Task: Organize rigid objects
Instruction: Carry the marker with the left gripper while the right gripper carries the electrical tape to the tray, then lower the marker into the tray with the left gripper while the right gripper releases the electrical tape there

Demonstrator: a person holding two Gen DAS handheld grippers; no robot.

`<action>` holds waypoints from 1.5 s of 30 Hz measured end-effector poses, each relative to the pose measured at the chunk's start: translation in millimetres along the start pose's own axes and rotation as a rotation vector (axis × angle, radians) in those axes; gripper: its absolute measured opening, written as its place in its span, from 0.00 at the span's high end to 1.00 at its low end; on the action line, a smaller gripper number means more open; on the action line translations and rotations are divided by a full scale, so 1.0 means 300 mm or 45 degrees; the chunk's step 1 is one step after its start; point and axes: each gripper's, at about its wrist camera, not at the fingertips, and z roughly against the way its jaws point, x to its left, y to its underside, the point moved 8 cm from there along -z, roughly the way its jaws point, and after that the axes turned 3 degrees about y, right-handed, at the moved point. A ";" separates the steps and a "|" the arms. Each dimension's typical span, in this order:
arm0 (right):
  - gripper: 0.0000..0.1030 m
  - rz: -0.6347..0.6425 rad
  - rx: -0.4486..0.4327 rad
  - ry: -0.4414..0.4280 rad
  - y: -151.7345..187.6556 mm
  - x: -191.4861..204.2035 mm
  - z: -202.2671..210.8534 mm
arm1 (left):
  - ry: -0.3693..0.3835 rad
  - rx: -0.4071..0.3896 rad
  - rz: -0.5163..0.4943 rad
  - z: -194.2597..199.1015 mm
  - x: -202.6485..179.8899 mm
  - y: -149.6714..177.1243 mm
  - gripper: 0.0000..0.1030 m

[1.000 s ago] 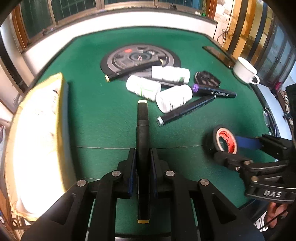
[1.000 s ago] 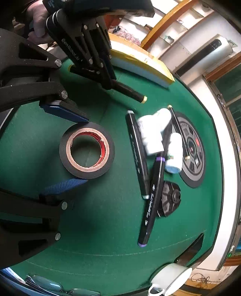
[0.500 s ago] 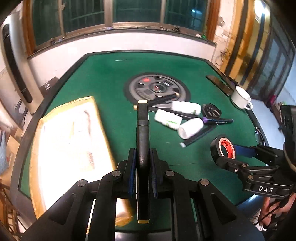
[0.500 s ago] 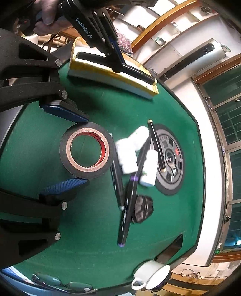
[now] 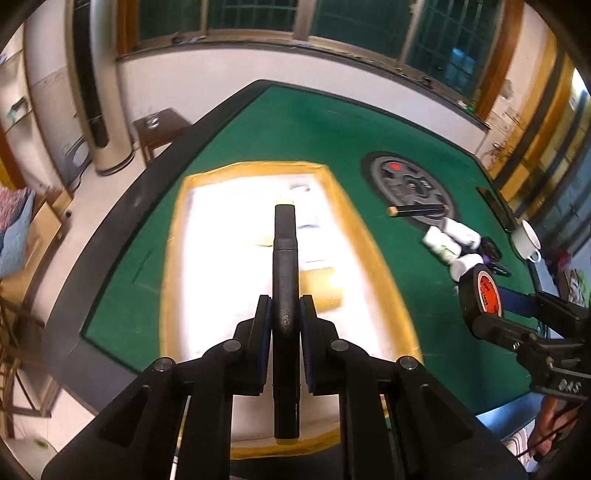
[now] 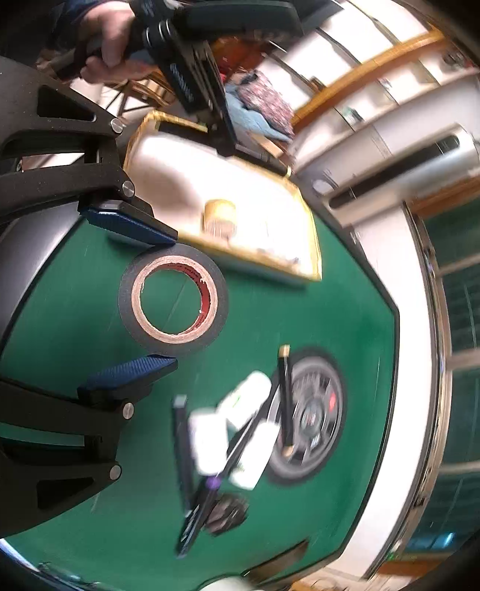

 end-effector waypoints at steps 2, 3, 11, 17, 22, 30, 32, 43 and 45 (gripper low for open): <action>0.45 0.051 0.013 -0.031 -0.013 0.070 -0.027 | -0.001 0.012 0.011 -0.006 0.035 0.006 0.88; 0.45 0.072 0.019 -0.045 -0.018 0.103 -0.042 | 0.002 0.016 0.016 -0.010 0.049 0.005 0.88; 0.45 0.092 0.104 -0.115 -0.131 0.281 -0.211 | 0.042 0.097 0.048 -0.085 0.137 0.006 0.88; 0.45 0.021 0.121 -0.141 -0.317 0.356 -0.324 | 0.076 0.144 0.034 -0.146 0.135 0.010 0.88; 0.45 0.065 0.187 -0.133 -0.381 0.449 -0.456 | 0.084 0.160 0.030 -0.163 0.152 0.003 0.88; 0.45 0.114 0.292 -0.118 -0.388 0.479 -0.603 | 0.120 0.168 0.096 -0.173 0.206 0.005 0.88; 0.45 0.136 0.302 -0.112 -0.392 0.489 -0.622 | 0.124 0.167 0.098 -0.175 0.209 0.000 0.88; 0.45 0.182 0.332 -0.082 -0.401 0.473 -0.663 | 0.126 0.160 0.105 -0.183 0.207 -0.013 0.88; 0.45 0.171 0.337 -0.094 -0.403 0.464 -0.657 | 0.127 0.158 0.115 -0.184 0.205 -0.015 0.88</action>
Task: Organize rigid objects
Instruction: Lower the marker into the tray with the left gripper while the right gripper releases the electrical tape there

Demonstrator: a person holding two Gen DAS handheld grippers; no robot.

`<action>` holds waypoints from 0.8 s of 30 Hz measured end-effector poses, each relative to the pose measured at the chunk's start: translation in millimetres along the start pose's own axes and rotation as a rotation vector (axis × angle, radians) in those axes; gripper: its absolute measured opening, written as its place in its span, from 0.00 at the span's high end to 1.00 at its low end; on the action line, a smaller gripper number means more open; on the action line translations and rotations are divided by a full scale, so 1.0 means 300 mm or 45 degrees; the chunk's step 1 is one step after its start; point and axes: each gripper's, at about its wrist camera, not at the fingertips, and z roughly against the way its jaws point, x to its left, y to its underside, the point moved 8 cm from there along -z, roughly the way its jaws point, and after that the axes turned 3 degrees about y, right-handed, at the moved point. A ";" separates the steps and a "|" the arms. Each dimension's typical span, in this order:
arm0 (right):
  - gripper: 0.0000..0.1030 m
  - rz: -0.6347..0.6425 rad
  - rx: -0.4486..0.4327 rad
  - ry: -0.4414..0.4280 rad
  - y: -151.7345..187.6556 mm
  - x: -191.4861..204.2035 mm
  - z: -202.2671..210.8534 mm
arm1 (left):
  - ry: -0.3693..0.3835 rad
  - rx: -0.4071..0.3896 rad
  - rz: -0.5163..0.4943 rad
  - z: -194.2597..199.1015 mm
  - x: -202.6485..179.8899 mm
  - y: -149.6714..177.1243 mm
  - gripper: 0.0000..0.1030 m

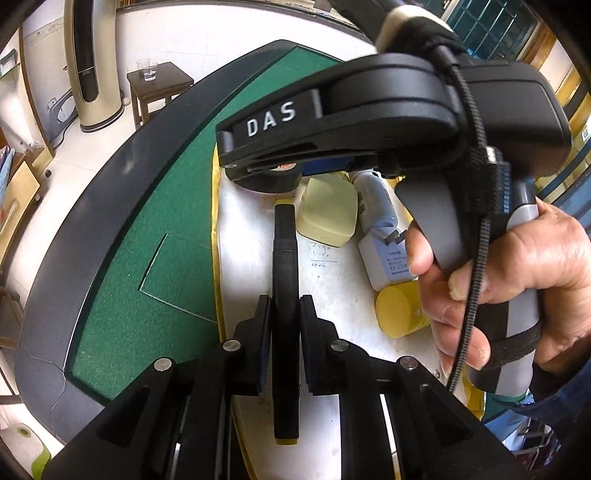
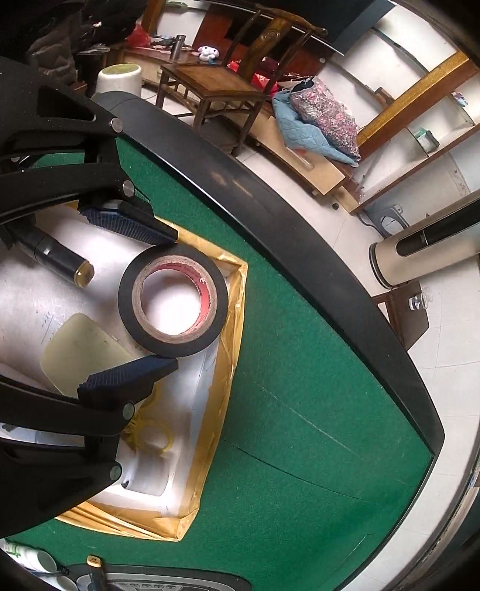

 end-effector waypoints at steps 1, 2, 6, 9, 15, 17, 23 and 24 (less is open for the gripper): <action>0.45 -0.001 0.007 -0.020 -0.001 0.000 0.001 | 0.005 0.001 0.007 -0.002 0.000 -0.001 0.88; 0.45 -0.005 0.008 -0.029 -0.002 -0.003 0.007 | 0.011 0.003 0.010 -0.004 0.006 -0.006 0.88; 0.44 -0.011 -0.023 -0.052 -0.002 -0.008 0.049 | 0.027 0.013 0.035 -0.004 0.003 -0.002 0.88; 0.44 -0.024 -0.049 -0.069 -0.002 -0.008 0.081 | 0.046 0.023 0.068 -0.004 0.000 0.002 0.86; 0.44 -0.068 -0.110 -0.117 0.027 -0.018 0.170 | 0.076 0.001 0.089 0.016 -0.036 0.008 0.63; 0.44 -0.082 -0.124 -0.133 0.037 -0.018 0.185 | 0.066 -0.002 0.086 0.022 -0.047 0.014 0.63; 0.44 -0.144 -0.171 -0.200 0.105 -0.041 0.271 | 0.022 -0.057 0.068 0.060 -0.092 0.026 0.63; 0.44 -0.155 -0.177 -0.208 0.116 -0.047 0.283 | 0.020 -0.062 0.061 0.062 -0.098 0.027 0.63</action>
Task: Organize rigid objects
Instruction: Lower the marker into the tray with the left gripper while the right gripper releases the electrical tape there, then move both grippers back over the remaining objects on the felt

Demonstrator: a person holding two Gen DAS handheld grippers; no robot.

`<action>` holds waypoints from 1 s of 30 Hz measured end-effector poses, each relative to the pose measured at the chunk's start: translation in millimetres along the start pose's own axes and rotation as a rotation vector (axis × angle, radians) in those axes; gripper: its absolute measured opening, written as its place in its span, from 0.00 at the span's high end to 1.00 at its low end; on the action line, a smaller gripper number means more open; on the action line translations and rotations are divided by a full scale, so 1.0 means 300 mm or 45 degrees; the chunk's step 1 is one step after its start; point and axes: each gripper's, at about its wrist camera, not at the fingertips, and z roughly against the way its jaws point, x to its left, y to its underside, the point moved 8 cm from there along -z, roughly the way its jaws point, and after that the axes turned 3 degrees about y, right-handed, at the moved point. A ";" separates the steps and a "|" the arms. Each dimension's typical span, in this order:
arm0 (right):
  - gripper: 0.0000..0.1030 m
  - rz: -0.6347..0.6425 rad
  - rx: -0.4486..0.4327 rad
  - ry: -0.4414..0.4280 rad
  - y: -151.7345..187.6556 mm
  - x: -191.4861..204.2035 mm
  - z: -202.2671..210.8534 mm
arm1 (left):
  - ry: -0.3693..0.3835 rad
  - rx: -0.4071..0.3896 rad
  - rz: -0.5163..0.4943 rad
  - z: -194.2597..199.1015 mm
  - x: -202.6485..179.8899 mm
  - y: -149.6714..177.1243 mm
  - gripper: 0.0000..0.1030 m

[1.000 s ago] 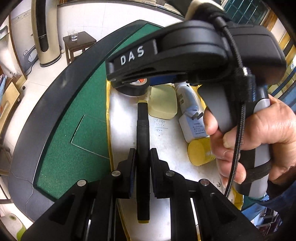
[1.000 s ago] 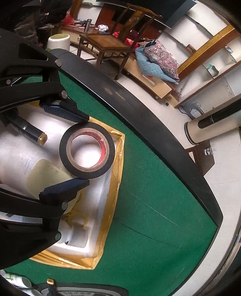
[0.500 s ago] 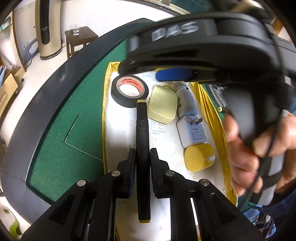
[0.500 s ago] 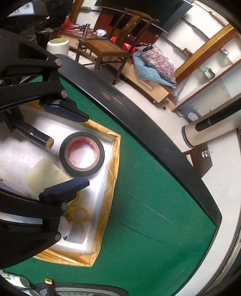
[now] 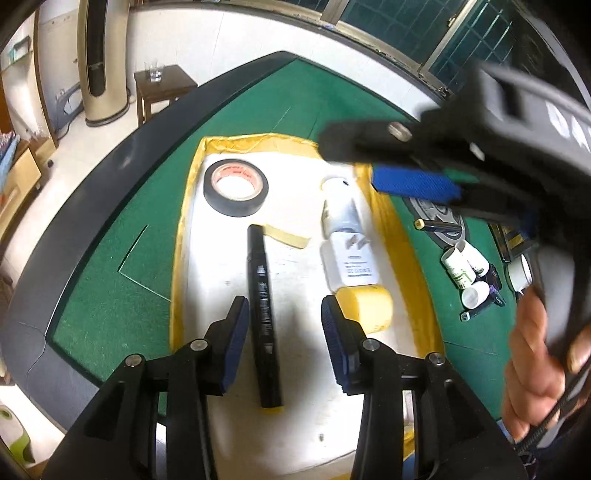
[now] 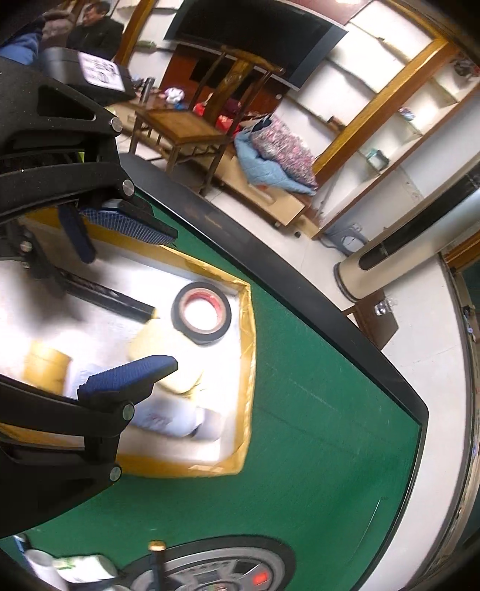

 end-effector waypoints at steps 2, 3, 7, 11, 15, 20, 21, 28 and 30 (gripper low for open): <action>0.44 -0.034 -0.017 -0.021 0.028 -0.023 0.043 | 0.005 -0.008 -0.015 0.011 -0.036 0.009 0.63; 0.44 -0.045 -0.025 -0.027 0.041 -0.031 0.058 | 0.006 -0.014 -0.023 0.005 -0.049 -0.007 0.63; 0.44 -0.111 -0.074 -0.039 0.112 -0.118 0.158 | 0.020 -0.020 -0.100 0.012 -0.152 0.009 0.63; 0.44 -0.219 -0.126 -0.013 0.206 -0.252 0.264 | 0.041 -0.016 -0.185 0.006 -0.258 0.026 0.63; 0.44 -0.333 -0.168 0.033 0.302 -0.406 0.350 | 0.081 0.010 -0.276 -0.021 -0.386 0.057 0.63; 0.44 -0.519 -0.180 0.084 0.450 -0.616 0.418 | 0.142 0.060 -0.394 -0.059 -0.549 0.093 0.63; 0.44 -0.563 -0.184 0.091 0.480 -0.657 0.433 | 0.155 0.079 -0.419 -0.070 -0.582 0.103 0.63; 0.44 -0.721 -0.240 0.141 0.629 -0.850 0.558 | 0.265 0.248 -0.420 -0.201 -0.766 0.099 0.63; 0.44 -0.741 -0.254 0.150 0.649 -0.881 0.583 | 0.256 0.297 -0.347 -0.248 -0.779 0.065 0.63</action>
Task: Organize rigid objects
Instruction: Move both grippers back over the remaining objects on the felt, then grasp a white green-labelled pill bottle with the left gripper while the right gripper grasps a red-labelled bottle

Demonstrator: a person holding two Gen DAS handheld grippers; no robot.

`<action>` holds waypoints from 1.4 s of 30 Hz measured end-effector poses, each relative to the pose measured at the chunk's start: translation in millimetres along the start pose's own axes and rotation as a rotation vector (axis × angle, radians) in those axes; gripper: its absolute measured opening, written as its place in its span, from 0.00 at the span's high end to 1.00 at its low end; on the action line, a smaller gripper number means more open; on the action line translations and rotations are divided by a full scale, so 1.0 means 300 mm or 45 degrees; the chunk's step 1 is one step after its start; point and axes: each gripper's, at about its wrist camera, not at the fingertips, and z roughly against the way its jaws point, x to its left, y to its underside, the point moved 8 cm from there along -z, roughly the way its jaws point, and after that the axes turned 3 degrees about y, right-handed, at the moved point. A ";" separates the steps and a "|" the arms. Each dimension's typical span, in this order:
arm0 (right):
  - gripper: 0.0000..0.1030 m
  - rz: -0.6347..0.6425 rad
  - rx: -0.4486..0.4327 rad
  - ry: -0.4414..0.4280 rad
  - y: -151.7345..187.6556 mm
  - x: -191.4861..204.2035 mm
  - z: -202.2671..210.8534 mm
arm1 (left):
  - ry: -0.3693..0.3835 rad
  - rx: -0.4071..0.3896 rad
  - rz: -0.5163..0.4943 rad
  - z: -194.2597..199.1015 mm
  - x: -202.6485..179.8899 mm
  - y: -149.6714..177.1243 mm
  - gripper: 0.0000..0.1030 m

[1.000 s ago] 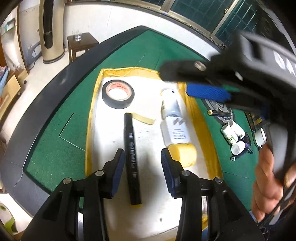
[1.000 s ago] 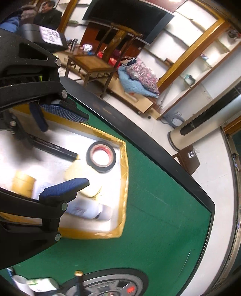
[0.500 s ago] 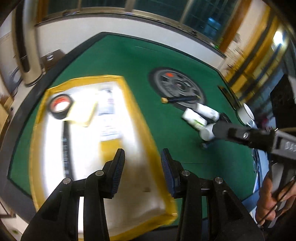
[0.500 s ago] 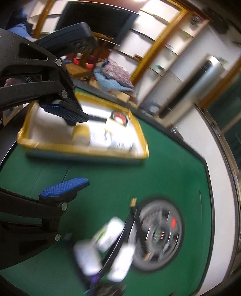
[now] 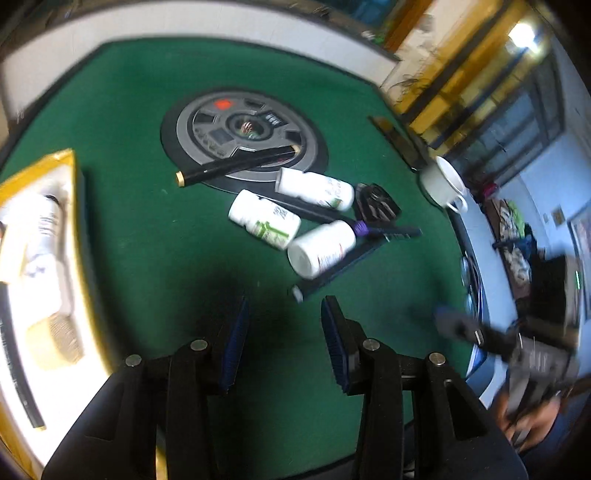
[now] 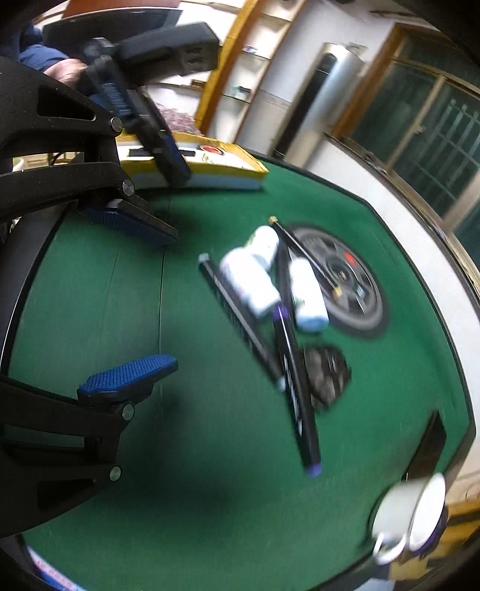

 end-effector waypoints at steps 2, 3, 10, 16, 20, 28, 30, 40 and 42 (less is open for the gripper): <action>0.44 -0.021 -0.019 0.004 -0.003 -0.048 0.030 | 0.040 0.026 0.136 -0.038 0.013 -0.055 0.63; 0.44 -0.026 -0.026 0.005 -0.004 -0.055 0.039 | 0.041 0.045 0.201 -0.055 0.020 -0.079 0.63; 0.44 -0.067 -0.089 0.015 -0.017 -0.164 0.117 | -0.076 0.090 0.445 -0.155 0.058 -0.177 0.63; 0.44 -0.078 -0.108 0.018 -0.023 -0.189 0.141 | -0.086 0.184 0.456 -0.270 0.070 -0.190 0.62; 0.44 -0.052 -0.089 0.013 -0.024 -0.165 0.129 | -0.070 0.186 0.286 -0.276 0.045 -0.184 0.63; 0.44 0.045 -0.036 -0.023 -0.048 -0.043 0.068 | -0.055 0.221 0.122 -0.180 0.064 -0.016 0.63; 0.44 0.066 -0.020 -0.045 -0.067 -0.001 0.045 | -0.058 0.232 0.085 -0.148 0.069 0.044 0.63; 0.44 0.171 0.090 -0.145 -0.233 0.274 -0.178 | -0.074 0.223 0.035 -0.085 0.087 0.128 0.63; 0.44 0.145 0.133 -0.161 -0.250 0.303 -0.245 | -0.065 0.221 0.036 -0.081 0.093 0.131 0.63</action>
